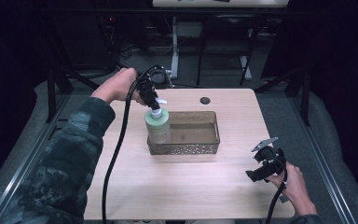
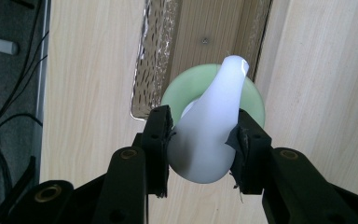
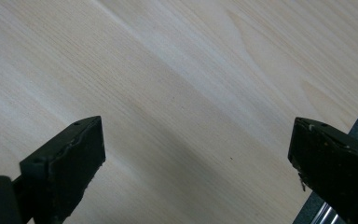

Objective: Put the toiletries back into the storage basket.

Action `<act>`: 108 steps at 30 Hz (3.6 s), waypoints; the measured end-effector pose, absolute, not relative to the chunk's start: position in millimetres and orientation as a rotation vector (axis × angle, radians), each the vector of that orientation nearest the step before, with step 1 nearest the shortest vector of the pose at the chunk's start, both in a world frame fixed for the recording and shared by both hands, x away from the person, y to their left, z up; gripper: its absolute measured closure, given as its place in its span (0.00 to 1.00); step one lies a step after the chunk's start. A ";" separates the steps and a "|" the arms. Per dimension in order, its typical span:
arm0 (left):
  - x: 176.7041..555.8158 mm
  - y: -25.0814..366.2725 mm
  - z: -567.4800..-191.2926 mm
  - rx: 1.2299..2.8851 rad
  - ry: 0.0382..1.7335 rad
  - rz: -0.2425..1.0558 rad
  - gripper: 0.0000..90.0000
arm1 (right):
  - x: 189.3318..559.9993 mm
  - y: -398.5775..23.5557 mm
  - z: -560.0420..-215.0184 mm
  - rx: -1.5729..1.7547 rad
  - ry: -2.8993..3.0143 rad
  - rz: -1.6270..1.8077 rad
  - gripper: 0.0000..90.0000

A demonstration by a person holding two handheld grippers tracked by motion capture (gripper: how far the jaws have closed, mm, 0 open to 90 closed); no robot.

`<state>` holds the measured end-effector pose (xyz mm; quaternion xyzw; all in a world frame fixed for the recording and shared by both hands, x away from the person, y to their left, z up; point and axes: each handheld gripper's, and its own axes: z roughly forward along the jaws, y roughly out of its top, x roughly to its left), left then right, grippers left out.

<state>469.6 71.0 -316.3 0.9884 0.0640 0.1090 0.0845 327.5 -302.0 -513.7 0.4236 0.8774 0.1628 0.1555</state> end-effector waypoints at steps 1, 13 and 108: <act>469.6 71.1 -316.2 2.951 0.191 0.327 0.70 | 327.5 -301.9 -513.7 1.213 2.513 0.465 0.04; 469.6 68.5 -316.2 2.963 0.209 0.314 0.69 | 327.1 -301.6 -513.5 1.210 2.511 0.463 0.04; 352.9 229.1 -534.6 2.498 0.929 0.290 0.00 | 325.2 -297.9 -517.0 1.182 2.509 0.419 0.03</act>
